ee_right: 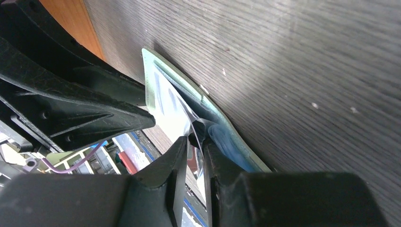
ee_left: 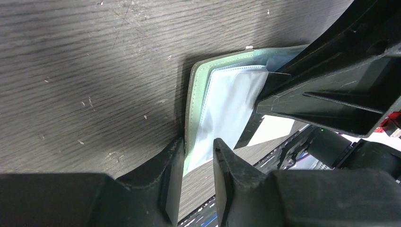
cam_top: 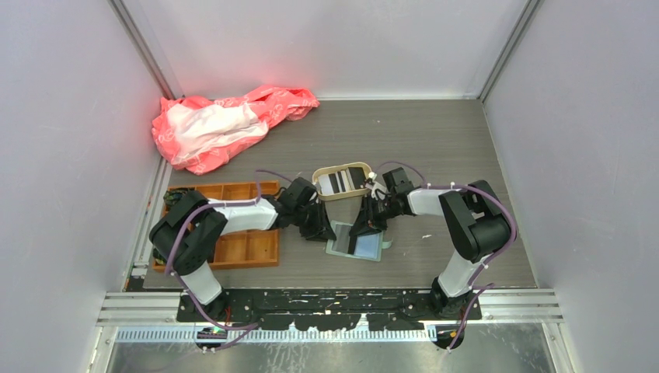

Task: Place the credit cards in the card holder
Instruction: Insert the credit card into the card holder.

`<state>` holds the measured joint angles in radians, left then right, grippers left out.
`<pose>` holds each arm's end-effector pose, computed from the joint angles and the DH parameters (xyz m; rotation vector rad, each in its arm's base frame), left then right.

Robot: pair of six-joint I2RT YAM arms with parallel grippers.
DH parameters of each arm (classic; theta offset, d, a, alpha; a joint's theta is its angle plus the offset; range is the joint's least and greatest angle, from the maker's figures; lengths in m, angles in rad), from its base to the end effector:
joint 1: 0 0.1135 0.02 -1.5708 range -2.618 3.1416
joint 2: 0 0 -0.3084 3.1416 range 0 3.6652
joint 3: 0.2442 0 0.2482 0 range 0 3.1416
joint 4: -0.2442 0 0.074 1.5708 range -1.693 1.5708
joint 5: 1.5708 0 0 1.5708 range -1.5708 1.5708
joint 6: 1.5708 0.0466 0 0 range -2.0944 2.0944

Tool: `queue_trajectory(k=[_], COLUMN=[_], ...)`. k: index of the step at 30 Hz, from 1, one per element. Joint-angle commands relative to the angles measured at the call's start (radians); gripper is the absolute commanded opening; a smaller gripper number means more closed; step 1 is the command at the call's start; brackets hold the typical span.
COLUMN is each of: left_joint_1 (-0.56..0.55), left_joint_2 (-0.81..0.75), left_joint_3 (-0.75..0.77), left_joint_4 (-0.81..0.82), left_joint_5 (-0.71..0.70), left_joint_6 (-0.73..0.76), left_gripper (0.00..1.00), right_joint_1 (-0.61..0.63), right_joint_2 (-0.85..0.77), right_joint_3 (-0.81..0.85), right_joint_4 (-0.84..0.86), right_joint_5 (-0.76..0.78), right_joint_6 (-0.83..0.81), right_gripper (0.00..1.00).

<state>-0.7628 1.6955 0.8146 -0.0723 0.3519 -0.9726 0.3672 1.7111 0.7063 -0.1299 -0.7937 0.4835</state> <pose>0.2246 -0.2369 0.1759 -0.1366 2.8299 -1.0135 0.2569 0.1344 0.1511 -0.0962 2.7932 1.3168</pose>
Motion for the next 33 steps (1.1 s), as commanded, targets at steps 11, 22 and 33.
queue_trajectory(k=[11, 22, 33], left_joint_1=[-0.073, -0.304, -0.412], left_joint_2=[-0.178, -0.037, 0.073], left_joint_3=[0.066, 0.17, 0.195], left_joint_4=[-0.06, 0.126, 0.207], left_joint_5=[-0.186, -0.293, -0.452], left_joint_6=[0.034, 0.216, 0.401], left_gripper=[0.29, 0.12, 0.12], right_joint_1=[0.022, 0.021, 0.021], right_joint_2=[-0.048, -0.042, -0.039], right_joint_3=[0.038, 0.045, 0.05], right_joint_4=[-0.046, -0.048, -0.049], right_joint_5=[0.074, 0.074, 0.074], right_joint_6=[-0.077, -0.079, -0.077], right_gripper=[0.33, 0.33, 0.33])
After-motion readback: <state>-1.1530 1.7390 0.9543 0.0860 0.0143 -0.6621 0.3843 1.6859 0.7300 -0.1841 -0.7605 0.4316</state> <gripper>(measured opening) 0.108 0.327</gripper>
